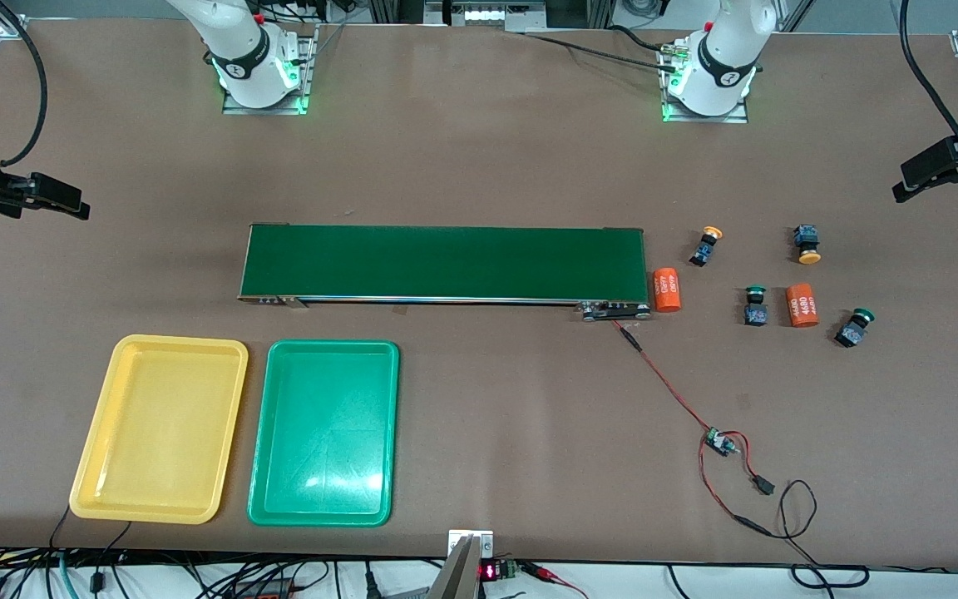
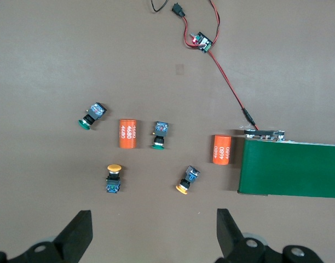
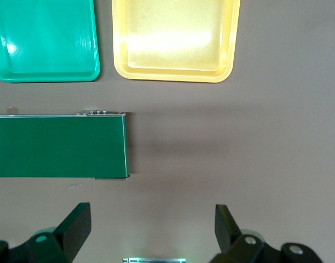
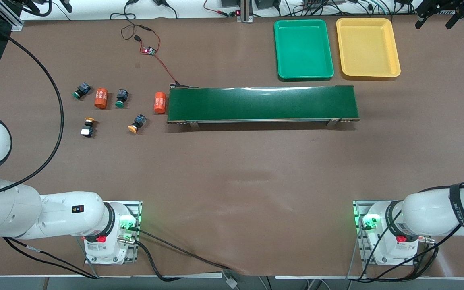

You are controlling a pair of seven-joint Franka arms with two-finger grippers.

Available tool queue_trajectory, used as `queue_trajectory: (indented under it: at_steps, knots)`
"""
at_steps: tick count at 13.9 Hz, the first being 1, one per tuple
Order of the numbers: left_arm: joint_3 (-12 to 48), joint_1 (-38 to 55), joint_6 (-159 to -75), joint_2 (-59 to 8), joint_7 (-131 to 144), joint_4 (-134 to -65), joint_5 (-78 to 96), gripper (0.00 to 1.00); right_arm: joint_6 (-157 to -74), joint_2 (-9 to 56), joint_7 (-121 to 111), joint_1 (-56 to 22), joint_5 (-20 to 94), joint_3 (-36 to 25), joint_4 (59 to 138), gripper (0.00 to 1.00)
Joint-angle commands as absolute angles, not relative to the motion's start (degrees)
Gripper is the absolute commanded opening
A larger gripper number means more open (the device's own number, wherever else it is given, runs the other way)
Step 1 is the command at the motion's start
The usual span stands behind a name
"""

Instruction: Sort buttons by color to trays

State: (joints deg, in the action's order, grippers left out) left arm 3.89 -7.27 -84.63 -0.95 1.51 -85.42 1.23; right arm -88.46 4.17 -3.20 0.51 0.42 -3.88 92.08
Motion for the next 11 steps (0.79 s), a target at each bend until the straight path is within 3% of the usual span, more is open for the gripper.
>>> queue_trajectory:
  at_steps: [1,6,11]
  knots:
    - [3.52,-7.91,-83.94,0.09,0.18,-86.04,1.49,1.0,-87.63,4.75,-4.13,0.79,0.79,-3.69,90.97,1.0]
    - [3.43,-7.82,-84.46,-0.53,1.14,-85.69,1.49,1.0,-87.54,4.75,-4.13,0.79,0.79,-3.69,90.97,1.0]
    - [5.8,-6.77,-84.29,-6.67,1.14,-84.73,-0.09,1.0,-87.54,4.75,-4.13,0.79,0.88,-3.69,90.97,1.0]
